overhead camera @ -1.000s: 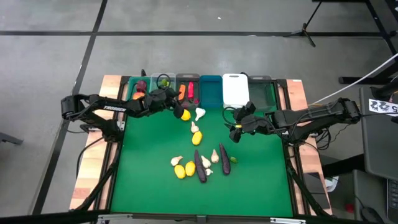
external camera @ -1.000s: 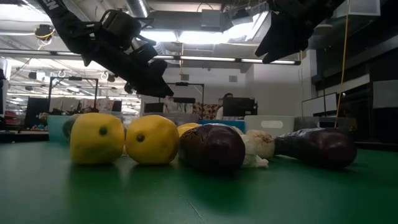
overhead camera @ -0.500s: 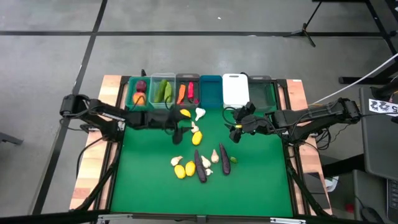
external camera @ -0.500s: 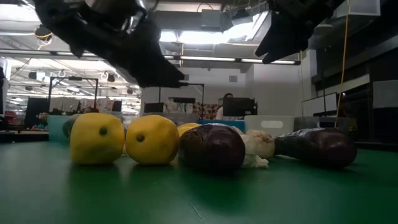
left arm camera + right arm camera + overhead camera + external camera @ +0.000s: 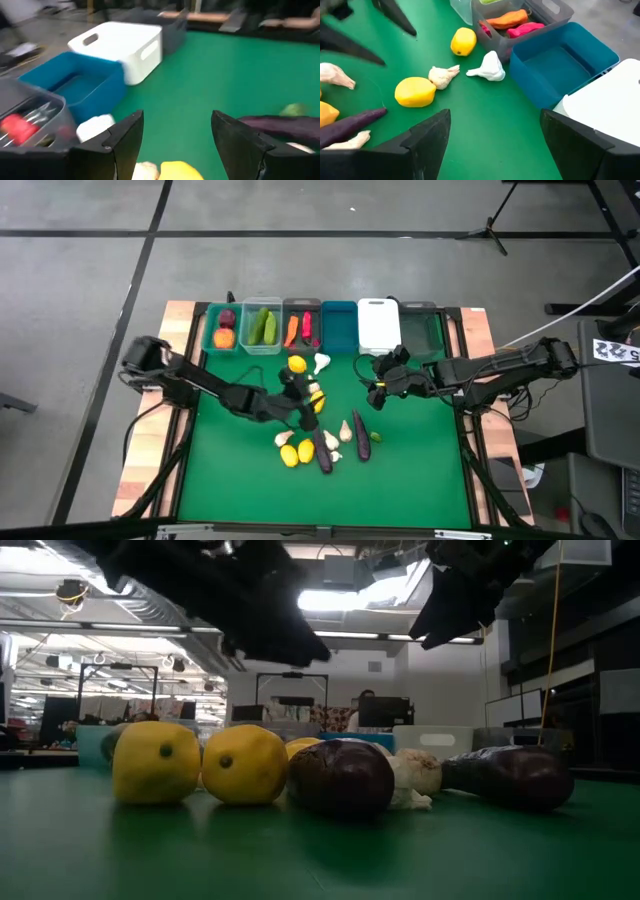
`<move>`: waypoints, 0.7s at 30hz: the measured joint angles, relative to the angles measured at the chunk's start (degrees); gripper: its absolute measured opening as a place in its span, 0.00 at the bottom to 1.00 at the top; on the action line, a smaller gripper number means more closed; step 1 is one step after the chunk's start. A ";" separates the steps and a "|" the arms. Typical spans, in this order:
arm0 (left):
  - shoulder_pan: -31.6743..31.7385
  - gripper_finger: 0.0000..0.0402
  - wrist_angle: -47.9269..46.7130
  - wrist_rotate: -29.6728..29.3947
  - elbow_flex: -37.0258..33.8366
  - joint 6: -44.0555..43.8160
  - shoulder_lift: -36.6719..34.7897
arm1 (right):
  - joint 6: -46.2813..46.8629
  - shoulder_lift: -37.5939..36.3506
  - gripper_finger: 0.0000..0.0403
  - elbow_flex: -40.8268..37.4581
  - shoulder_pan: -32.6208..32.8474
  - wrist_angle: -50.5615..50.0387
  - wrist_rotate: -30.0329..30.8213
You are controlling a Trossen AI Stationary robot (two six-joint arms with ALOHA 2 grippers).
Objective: Sort produce into baskets
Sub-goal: Put the lemon into the blue bin
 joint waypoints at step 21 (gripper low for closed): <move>-5.04 0.57 -10.29 -14.16 7.22 -29.08 14.23 | 0.36 0.20 0.76 0.02 0.04 -0.73 -0.42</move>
